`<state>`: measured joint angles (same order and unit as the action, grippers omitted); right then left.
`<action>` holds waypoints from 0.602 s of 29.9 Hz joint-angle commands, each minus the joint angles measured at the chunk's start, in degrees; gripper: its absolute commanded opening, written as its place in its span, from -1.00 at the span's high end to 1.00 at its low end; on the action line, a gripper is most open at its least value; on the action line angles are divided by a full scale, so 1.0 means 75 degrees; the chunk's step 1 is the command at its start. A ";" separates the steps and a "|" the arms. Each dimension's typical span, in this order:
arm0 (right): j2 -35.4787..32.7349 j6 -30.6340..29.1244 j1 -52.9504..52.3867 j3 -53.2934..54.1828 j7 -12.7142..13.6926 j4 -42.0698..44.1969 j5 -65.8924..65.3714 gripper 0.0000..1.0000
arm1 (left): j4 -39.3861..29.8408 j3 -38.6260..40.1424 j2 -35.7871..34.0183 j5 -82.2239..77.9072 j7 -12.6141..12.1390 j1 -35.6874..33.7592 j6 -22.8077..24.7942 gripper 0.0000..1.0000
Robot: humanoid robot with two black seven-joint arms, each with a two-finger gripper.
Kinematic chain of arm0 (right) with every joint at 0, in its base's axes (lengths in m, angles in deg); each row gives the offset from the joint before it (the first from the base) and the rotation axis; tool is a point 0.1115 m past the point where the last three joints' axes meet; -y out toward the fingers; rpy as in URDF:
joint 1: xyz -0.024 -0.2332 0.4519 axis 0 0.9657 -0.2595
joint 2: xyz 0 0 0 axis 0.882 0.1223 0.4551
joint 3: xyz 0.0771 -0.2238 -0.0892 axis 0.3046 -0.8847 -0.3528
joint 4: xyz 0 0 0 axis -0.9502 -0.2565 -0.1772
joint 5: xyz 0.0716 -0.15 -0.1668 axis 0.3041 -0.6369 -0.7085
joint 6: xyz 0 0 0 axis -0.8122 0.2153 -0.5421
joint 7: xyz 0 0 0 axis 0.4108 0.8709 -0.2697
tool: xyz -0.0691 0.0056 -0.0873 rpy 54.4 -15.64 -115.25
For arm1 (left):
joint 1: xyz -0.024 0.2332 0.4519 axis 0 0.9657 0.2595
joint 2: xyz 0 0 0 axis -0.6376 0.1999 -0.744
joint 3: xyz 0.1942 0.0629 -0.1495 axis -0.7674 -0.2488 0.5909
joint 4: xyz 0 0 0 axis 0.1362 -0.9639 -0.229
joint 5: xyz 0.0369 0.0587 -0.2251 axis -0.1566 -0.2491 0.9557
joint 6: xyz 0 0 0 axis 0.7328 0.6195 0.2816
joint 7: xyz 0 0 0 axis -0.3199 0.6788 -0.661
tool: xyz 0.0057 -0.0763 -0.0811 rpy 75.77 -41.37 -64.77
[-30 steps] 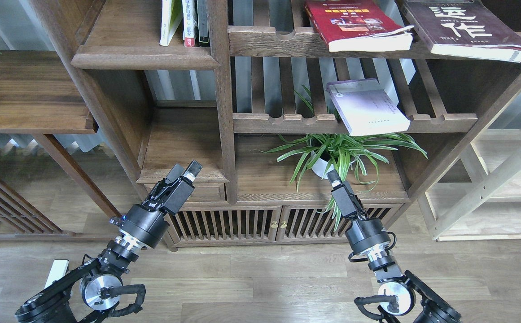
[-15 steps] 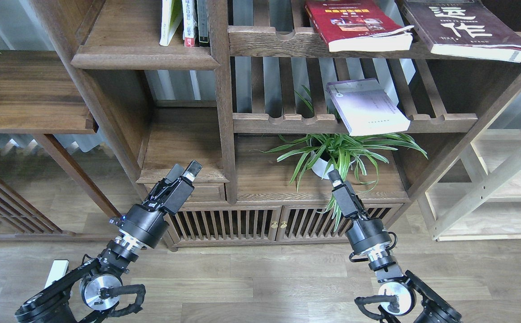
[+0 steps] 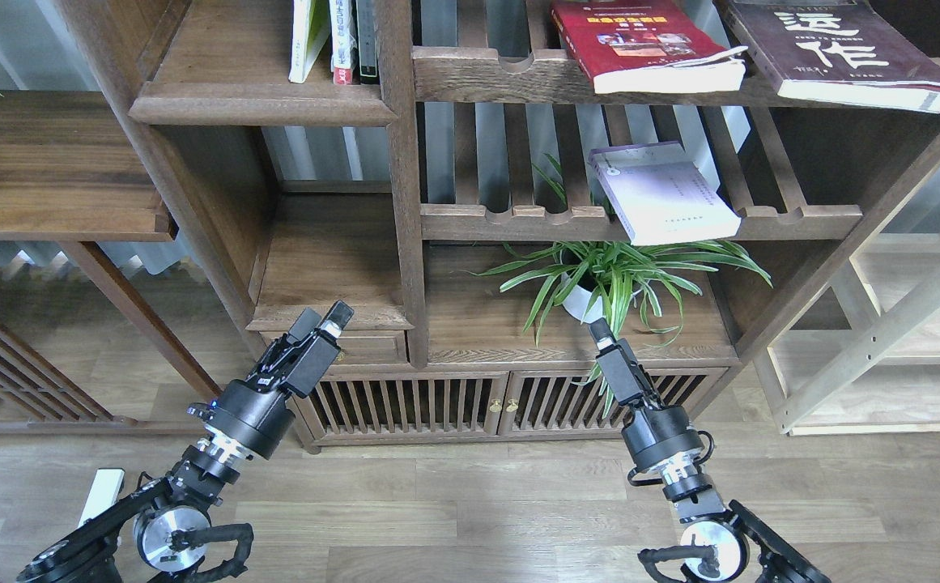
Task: Organize books on shelf
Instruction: 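Reach the right gripper up toward the white book behind the plant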
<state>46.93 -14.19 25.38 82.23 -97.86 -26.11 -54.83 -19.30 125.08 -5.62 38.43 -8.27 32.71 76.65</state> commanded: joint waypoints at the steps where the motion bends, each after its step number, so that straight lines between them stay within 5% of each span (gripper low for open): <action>1: -0.0108 0.0000 -0.0011 0.0108 0.0000 0.0000 0.0353 -1.00 | 0.0009 -0.0016 -0.0074 -0.0002 0.0000 -0.0011 0.0000 -0.99; 18: -0.0402 0.0000 -0.0842 0.0343 0.0000 0.0867 0.1995 -1.00 | -0.0049 0.0066 -0.0297 0.0045 0.0000 0.0259 0.0000 -0.99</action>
<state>43.03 -14.19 20.79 85.25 -97.86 -20.94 -40.11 -19.42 125.56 -7.76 38.74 -8.27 34.14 76.65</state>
